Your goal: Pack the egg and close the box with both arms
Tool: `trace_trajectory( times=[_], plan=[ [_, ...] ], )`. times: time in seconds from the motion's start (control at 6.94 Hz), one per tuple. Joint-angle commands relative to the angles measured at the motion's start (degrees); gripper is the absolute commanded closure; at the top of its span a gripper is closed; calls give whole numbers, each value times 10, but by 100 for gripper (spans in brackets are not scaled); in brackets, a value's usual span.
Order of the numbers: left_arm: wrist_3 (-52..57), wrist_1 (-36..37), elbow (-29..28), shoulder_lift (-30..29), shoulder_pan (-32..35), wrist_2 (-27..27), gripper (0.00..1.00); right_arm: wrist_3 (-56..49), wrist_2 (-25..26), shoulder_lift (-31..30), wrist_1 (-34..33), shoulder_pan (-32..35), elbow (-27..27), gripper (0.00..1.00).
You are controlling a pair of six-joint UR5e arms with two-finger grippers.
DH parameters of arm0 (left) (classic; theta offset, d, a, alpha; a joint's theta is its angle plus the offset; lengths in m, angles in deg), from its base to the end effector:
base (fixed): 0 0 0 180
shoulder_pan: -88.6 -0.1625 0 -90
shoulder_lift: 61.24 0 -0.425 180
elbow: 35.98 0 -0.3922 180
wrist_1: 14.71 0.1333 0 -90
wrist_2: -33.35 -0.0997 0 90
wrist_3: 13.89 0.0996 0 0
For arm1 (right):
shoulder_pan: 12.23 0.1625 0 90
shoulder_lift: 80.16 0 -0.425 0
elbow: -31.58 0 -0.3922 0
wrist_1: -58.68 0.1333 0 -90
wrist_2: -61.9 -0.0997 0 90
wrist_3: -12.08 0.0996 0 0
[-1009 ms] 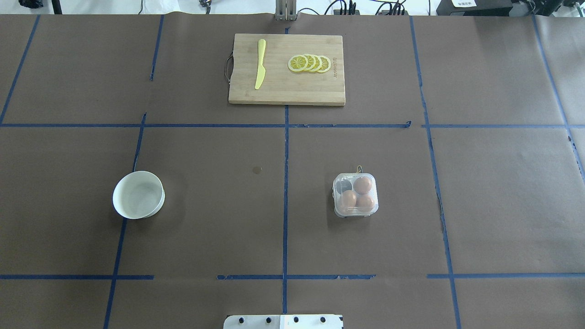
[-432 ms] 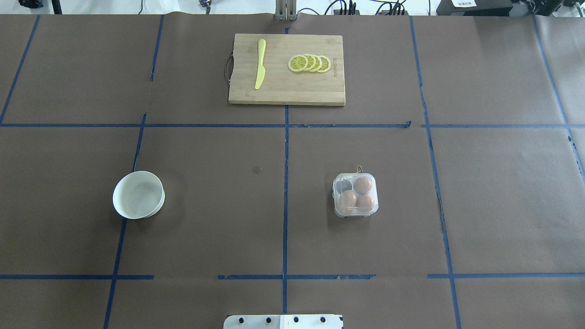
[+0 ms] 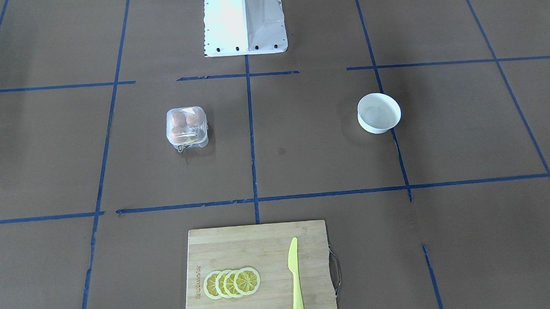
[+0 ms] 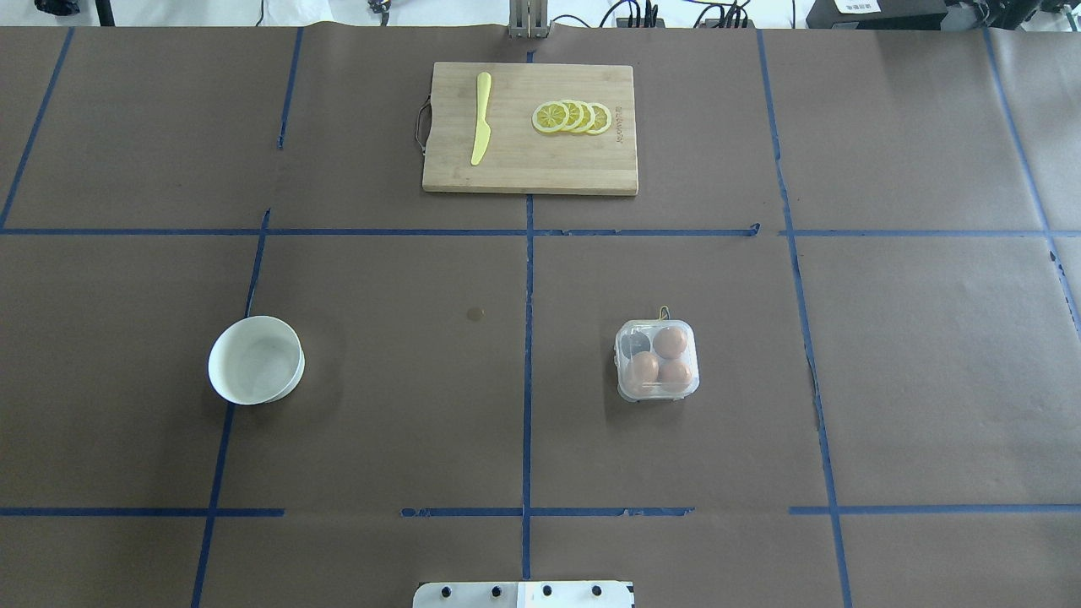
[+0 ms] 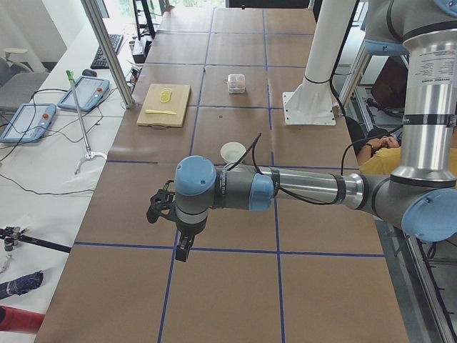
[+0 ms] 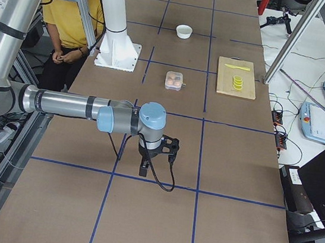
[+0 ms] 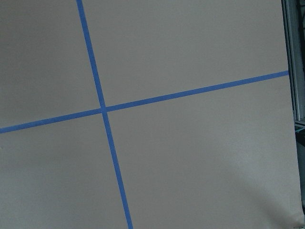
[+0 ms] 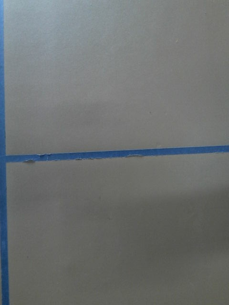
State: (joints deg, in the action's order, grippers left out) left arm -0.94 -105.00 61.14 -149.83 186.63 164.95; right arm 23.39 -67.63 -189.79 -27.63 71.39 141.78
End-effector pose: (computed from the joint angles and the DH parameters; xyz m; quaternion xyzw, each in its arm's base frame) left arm -0.1345 -0.4726 0.6120 0.1127 0.3398 0.0586 0.9319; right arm 0.0301 -0.3601 0.6281 -0.0174 -0.3393 0.0279 0.9401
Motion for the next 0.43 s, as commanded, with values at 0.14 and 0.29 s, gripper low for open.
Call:
trace_trajectory(
  times=[0.14,0.29],
  plan=[
    [0,2,-1,5,0,0,0,1,-1,0,0,0,-7,0],
    [0,1,1,12,-1,1,0,1,-1,1,1,0,-9,0]
  ],
)
